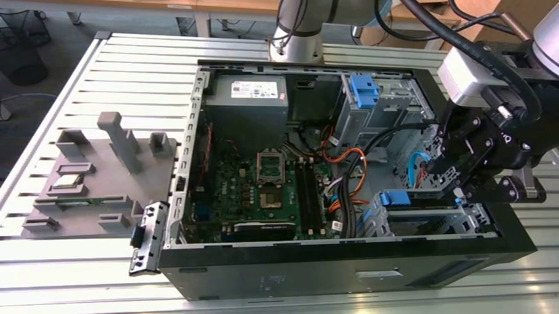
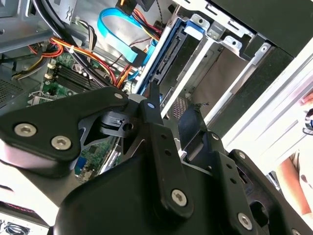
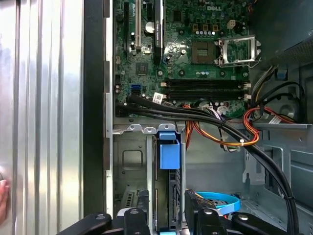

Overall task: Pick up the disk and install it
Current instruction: 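Insert the disk into the insertion slot, then insert the first disk wire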

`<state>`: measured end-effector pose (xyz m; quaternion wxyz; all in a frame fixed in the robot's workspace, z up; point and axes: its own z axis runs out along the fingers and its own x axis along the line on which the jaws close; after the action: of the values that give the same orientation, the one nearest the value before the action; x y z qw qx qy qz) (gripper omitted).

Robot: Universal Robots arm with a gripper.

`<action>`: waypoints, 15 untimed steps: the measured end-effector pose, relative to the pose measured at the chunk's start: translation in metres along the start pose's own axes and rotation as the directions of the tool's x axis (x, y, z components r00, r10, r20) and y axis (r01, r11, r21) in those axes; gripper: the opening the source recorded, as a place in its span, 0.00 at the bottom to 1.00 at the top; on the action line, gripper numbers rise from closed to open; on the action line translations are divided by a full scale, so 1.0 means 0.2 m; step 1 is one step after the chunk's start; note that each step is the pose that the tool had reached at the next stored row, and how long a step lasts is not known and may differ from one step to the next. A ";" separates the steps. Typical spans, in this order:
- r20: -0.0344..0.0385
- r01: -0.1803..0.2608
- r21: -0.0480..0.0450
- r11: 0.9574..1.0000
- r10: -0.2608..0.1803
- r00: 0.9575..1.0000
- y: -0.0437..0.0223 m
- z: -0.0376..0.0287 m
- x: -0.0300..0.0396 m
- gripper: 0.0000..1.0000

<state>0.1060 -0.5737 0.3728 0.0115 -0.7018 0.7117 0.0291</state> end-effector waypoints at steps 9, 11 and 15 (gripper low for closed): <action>0.000 0.000 0.000 1.000 0.000 1.000 0.000 0.000 -0.003 0.42; 0.000 0.000 0.000 1.000 0.000 1.000 0.000 0.000 -0.003 0.42; 0.000 0.000 0.000 1.000 0.000 1.000 0.000 0.000 -0.012 0.42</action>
<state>0.1060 -0.5713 0.3729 0.0114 -0.7018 0.7117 0.0290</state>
